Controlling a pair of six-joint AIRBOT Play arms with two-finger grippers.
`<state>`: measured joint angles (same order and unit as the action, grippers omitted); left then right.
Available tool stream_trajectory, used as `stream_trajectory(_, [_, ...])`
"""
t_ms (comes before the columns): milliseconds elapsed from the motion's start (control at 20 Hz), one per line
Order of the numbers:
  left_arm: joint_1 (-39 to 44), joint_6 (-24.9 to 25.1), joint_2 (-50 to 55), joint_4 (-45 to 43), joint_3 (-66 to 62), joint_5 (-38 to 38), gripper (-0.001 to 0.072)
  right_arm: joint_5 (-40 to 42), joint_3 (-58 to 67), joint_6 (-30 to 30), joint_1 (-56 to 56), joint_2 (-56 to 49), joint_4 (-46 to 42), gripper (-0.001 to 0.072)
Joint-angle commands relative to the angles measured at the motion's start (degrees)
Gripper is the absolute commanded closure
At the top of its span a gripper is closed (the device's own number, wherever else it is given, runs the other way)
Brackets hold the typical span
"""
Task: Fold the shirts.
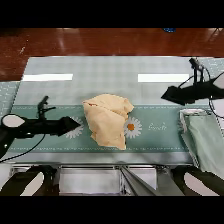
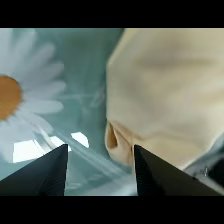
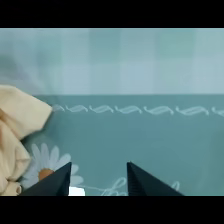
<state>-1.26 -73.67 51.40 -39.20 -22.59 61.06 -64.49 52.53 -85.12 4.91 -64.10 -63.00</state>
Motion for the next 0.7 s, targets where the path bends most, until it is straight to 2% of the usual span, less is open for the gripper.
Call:
stream_trajectory(0, [10.9, 3.0, 7.1, 4.7, 1.4, -5.3, 0.0201, 1.9, -10.1, 1.6, 1.8, 2.2, 2.8, 0.0304])
stream_trajectory(200, [16.3, 5.2, 13.3, 13.2, 1.0, -15.1, 0.0201, 3.9, -14.0, 4.6, 1.8, 2.2, 10.3, 0.0305])
stream_trajectory(400, [16.6, 5.8, 18.1, 14.4, -2.8, -17.6, 0.0202, 6.0, -14.7, 5.1, -1.5, 1.7, 12.1, 0.0305])
stream_trajectory(450, [16.6, 6.3, 19.3, 14.4, -4.3, -17.6, 0.0222, 7.5, -14.7, 5.0, -3.7, 0.9, 12.1, 0.0305])
stream_trajectory(500, [16.6, 6.6, 20.2, 14.4, -5.6, -17.4, 0.0403, 9.5, -14.7, 5.0, -6.0, -0.2, 12.2, 0.0305])
stream_trajectory(550, [16.6, 6.6, 20.9, 14.4, -6.8, -17.0, 0.0648, 11.3, -14.7, 4.7, -7.6, -1.4, 12.5, 0.0305])
stream_trajectory(600, [16.6, 7.5, 21.4, 14.3, -8.2, -15.9, 0.0689, 12.9, -14.7, 4.7, -8.7, -3.0, 14.1, 0.0305])
stream_trajectory(650, [16.5, 8.6, 21.5, 14.4, -9.5, -14.1, 0.0689, 13.7, -14.6, 4.9, -9.1, -4.4, 16.3, 0.0305])
